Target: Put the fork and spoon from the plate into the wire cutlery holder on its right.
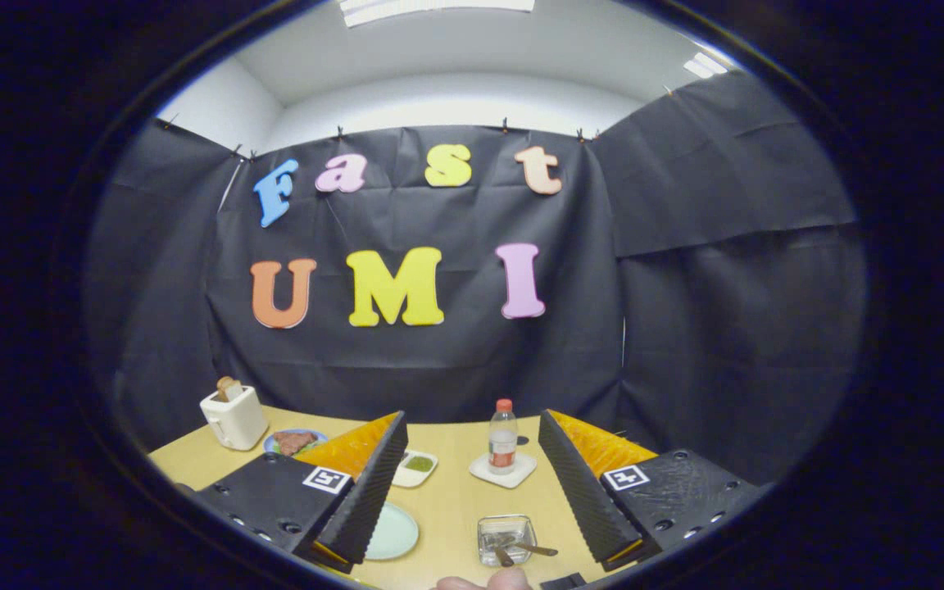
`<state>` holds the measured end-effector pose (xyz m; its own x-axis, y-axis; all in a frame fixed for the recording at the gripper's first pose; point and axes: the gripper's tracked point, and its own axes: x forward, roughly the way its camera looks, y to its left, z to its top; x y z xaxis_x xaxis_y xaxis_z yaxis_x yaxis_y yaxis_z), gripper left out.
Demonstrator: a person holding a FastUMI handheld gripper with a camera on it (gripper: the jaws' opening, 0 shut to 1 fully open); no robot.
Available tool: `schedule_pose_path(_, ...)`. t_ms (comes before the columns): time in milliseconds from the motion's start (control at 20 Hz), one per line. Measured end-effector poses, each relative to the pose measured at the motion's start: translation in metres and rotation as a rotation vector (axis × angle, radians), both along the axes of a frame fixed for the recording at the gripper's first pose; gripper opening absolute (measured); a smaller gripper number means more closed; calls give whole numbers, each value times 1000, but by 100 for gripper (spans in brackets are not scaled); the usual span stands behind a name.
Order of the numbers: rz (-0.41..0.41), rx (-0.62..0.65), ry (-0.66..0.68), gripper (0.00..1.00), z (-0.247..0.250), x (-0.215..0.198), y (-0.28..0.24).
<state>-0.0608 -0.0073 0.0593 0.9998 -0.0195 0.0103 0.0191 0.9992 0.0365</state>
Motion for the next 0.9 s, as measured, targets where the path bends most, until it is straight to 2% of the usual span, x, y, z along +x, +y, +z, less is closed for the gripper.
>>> schedule_pose_path(150, 16, -18, -64, 96, 6, -15, 16)
schedule_pose_path(400, 31, -10, -102, 96, 2, -13, 30)
schedule_pose_path(750, 31, -21, -77, 97, -7, -11, 42)
schedule_pose_path(900, 15, -15, -52, 97, -15, 4, 39)
